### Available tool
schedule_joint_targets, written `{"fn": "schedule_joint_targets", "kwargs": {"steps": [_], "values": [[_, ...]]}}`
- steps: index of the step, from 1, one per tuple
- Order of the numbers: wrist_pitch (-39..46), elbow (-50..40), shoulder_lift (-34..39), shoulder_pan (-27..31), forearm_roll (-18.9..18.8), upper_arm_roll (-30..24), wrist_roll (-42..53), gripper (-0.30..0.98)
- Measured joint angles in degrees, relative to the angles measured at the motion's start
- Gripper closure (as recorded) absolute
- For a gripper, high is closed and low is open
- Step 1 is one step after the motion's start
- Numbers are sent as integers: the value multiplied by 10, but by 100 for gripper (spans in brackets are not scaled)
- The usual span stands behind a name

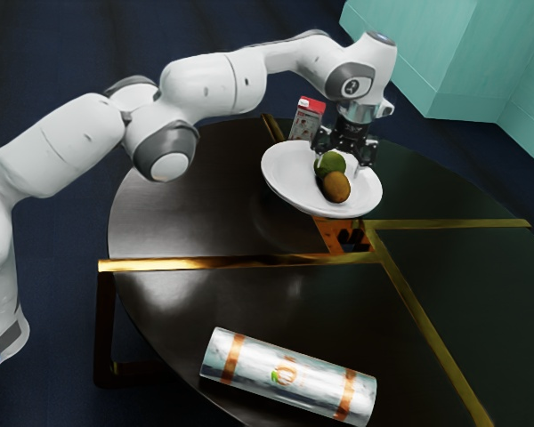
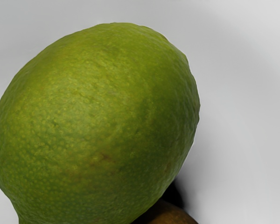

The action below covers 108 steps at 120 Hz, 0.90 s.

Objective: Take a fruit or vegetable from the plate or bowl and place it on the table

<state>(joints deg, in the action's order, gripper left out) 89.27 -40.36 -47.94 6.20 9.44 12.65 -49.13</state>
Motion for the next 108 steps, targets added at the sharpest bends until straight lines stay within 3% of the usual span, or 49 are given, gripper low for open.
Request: {"fn": "schedule_joint_targets", "kwargs": {"steps": [108], "values": [[18, -2, -21, -16, 18, -5, -56, 0]]}}
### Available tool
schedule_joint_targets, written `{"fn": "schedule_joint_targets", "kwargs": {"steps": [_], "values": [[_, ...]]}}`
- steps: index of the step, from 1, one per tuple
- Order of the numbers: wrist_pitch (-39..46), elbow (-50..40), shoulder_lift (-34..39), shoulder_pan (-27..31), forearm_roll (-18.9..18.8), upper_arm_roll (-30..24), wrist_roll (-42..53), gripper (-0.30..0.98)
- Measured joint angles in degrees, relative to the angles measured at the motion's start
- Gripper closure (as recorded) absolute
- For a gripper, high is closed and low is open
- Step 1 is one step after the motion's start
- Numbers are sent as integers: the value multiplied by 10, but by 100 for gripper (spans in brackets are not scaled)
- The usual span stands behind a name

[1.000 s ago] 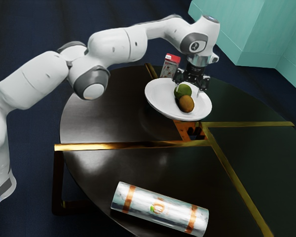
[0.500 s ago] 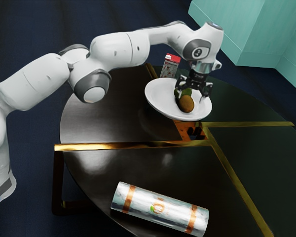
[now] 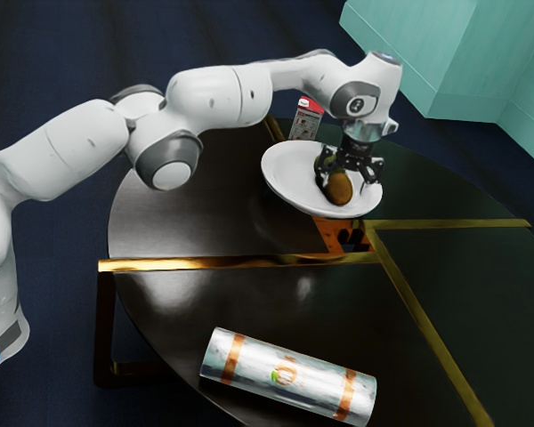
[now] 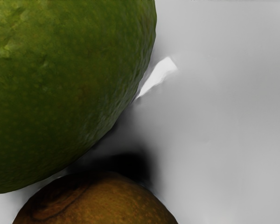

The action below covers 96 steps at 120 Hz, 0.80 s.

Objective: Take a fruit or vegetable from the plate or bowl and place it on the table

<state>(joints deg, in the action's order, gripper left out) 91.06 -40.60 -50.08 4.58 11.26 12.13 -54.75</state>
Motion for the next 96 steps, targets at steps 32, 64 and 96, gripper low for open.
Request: {"fn": "schedule_joint_targets", "kwargs": {"steps": [32, 64, 96], "values": [[8, 1, -14, 6, 9, 0, -10, 9], [1, -1, -10, 7, 3, 3, -20, 40], [-7, -13, 27, 1, 4, 4, -21, 51]]}}
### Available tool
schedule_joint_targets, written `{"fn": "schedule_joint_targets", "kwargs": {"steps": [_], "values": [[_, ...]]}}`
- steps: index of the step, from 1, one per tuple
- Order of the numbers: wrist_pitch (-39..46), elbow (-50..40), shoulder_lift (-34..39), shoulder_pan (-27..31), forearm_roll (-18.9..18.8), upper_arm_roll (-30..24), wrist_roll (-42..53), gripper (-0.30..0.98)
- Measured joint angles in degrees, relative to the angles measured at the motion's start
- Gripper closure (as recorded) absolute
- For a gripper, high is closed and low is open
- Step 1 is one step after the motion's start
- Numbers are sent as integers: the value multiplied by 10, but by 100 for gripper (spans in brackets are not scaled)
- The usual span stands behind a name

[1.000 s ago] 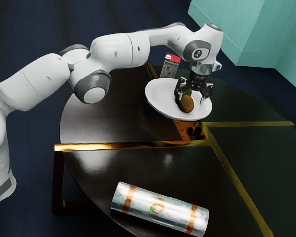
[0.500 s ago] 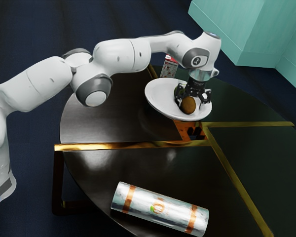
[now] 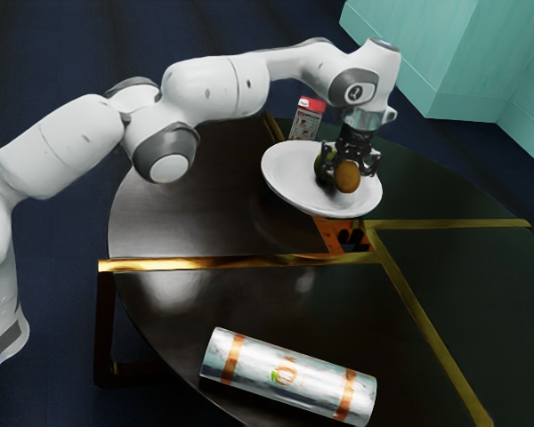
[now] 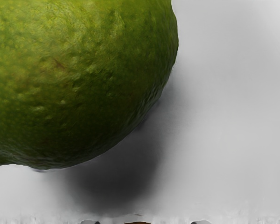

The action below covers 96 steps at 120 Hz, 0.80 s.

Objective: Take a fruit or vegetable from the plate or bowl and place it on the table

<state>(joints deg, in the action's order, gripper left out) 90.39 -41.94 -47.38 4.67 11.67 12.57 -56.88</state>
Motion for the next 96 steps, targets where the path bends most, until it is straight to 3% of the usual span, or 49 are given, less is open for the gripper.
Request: {"fn": "schedule_joint_targets", "kwargs": {"steps": [49, 96], "values": [[-14, 0, 29, -70, 4, -5, 0, 55], [-13, 12, 20, -129, 2, -46, 3, 54]]}}
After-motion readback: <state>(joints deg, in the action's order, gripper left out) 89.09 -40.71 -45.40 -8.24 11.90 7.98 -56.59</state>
